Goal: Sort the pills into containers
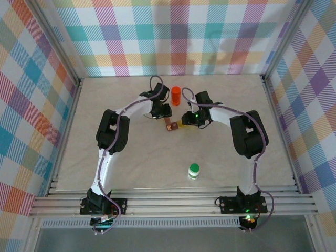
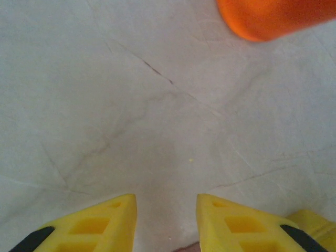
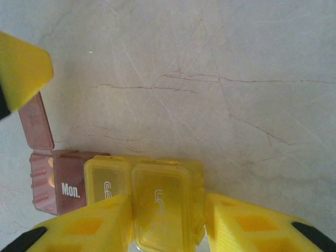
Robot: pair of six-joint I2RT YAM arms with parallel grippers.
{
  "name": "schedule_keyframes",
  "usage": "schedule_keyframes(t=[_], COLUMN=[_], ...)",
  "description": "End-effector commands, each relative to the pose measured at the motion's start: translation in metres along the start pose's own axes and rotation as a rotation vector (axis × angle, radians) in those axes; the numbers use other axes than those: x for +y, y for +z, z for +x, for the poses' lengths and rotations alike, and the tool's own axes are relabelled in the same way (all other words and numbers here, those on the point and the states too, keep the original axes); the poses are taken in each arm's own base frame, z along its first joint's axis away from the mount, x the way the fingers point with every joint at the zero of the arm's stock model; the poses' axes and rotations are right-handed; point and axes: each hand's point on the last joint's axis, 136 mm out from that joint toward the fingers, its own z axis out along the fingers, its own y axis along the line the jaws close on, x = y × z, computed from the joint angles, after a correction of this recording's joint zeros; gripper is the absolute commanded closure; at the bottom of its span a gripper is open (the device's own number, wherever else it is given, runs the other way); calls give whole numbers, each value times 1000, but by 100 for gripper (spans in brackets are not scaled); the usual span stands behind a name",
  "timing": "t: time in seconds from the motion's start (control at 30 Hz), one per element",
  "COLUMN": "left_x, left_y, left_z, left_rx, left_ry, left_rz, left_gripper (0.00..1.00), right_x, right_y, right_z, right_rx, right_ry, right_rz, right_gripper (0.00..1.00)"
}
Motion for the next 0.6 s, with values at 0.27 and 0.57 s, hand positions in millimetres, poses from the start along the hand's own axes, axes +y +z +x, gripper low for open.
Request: schedule_keyframes(t=[0.27, 0.57], left_x=[-23, -39], left_y=[-43, -65], left_z=[17, 33], left_rx=[-23, -31], left_ry=[26, 51], left_rz=[92, 166], left_gripper=[70, 70], right_x=[-27, -28], right_y=[17, 18], right_z=[30, 30], right_rx=[84, 92], right_ry=[55, 60], right_rz=[104, 109], right_gripper=[59, 59])
